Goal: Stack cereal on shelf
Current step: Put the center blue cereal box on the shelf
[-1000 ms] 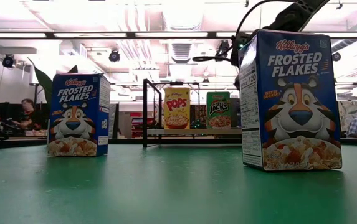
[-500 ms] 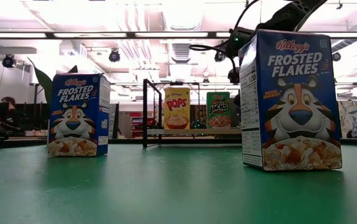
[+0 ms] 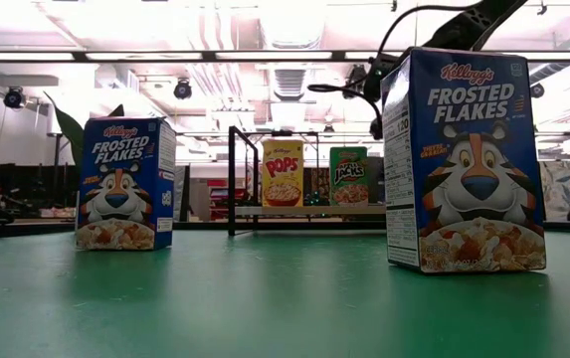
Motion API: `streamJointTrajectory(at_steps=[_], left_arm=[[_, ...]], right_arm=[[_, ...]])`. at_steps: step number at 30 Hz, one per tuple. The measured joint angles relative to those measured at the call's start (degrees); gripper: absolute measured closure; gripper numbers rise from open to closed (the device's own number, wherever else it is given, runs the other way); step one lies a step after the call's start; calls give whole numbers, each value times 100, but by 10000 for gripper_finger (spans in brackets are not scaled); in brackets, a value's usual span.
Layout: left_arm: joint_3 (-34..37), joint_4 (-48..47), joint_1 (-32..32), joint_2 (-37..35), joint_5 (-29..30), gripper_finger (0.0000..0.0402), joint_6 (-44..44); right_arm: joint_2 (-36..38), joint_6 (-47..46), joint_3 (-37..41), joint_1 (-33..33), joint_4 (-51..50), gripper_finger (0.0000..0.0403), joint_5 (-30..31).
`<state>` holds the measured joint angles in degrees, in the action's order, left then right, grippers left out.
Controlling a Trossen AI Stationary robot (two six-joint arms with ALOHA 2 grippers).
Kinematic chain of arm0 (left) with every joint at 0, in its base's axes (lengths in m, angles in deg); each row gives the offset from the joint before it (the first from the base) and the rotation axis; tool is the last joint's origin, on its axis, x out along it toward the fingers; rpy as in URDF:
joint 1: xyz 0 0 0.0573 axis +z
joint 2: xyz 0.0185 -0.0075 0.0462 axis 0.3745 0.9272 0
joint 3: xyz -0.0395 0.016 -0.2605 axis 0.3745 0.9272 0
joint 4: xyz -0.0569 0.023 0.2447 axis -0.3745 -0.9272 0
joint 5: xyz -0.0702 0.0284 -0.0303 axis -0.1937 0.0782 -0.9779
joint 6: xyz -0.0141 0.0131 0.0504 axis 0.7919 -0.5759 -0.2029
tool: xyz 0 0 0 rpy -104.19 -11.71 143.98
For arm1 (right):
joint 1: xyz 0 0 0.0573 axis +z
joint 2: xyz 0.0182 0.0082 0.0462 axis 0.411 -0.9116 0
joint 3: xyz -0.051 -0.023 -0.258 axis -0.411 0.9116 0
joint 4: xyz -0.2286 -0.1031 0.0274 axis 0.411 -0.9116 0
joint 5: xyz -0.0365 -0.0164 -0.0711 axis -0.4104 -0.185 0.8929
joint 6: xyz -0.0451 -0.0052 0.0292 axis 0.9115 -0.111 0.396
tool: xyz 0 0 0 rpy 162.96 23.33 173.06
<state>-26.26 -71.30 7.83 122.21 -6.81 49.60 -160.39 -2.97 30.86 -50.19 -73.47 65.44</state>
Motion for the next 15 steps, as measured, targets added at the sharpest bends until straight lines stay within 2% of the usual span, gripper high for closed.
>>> streamJointTrajectory(at_steps=[15], left_arm=[[-1, -4, 0, 0, 0, 363, 1]], right_arm=[[46, 299, 4, -1, -688, 390, 33]])
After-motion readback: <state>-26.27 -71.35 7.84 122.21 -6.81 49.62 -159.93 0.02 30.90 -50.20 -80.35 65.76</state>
